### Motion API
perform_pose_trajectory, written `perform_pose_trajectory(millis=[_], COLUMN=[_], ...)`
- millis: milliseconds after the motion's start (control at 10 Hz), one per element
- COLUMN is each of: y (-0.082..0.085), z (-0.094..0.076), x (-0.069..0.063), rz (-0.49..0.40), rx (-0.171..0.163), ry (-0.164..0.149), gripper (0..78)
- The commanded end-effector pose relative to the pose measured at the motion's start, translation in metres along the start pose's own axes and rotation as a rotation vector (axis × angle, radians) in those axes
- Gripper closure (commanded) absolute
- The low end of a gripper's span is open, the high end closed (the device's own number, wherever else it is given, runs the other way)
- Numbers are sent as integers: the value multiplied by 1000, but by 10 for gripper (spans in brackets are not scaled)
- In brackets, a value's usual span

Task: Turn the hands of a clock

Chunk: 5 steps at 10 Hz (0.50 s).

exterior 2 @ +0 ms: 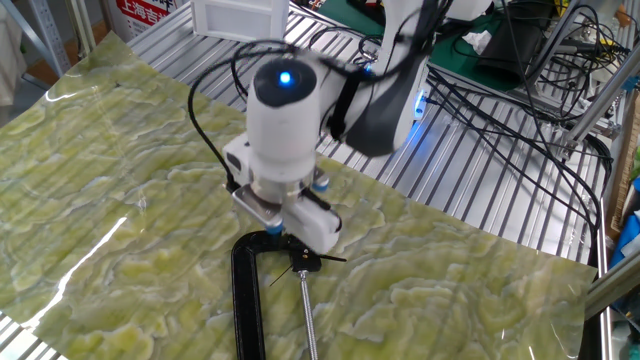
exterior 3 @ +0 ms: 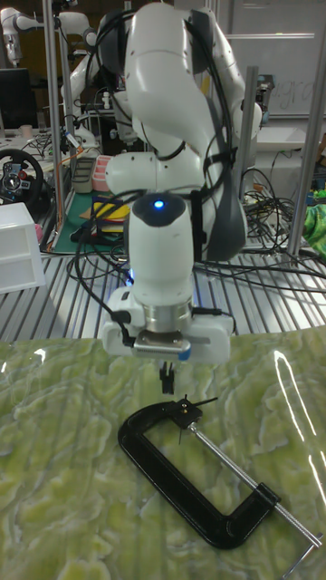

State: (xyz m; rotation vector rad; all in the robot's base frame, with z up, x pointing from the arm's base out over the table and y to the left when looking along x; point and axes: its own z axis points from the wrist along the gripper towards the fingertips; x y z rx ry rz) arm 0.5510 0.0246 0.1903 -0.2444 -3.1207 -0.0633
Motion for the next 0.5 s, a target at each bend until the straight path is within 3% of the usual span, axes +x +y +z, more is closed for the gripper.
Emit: perform_pose_trajectory(millis=[100,500], y=[17,16], z=[-42,-51], x=[10,5], rz=[-47,-47], rx=[14,19], ry=[64,75], gripper=[776,776])
